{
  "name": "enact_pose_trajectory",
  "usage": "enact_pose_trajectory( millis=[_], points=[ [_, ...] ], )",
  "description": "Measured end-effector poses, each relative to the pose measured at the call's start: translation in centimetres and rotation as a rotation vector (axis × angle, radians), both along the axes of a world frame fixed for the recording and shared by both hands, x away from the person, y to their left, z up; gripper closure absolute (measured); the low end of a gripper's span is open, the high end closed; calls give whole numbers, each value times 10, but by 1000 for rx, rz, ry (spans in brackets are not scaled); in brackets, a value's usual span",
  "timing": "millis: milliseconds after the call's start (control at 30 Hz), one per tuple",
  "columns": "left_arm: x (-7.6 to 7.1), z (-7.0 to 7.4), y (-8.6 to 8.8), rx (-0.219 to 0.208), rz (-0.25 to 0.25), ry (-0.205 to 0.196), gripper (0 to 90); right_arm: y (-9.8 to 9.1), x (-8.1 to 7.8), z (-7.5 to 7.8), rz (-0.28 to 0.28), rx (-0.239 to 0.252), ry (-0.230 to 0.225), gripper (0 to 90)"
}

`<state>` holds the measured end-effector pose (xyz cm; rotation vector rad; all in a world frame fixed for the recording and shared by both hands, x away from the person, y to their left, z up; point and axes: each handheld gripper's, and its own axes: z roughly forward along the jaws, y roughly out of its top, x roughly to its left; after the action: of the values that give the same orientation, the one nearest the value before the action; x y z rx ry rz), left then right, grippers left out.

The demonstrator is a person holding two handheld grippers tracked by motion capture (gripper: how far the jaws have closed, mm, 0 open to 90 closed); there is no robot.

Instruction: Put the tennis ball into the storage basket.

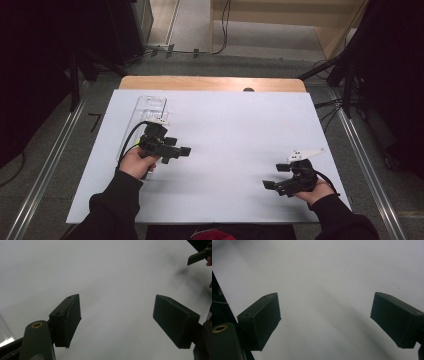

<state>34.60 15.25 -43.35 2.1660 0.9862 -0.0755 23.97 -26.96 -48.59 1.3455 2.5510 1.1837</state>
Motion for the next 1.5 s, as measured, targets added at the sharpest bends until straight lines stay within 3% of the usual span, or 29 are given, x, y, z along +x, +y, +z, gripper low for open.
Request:
enact_pose_trajectory(
  millis=[867, 1500],
  points=[
    [-27, -12, 6, 30, -64, -65, 230, 0, 0, 0, -5, 4, 2, 73],
    [-43, -18, 17, 8, -104, -89, 230, 0, 0, -1, -9, 3, 2, 73]
  ],
)
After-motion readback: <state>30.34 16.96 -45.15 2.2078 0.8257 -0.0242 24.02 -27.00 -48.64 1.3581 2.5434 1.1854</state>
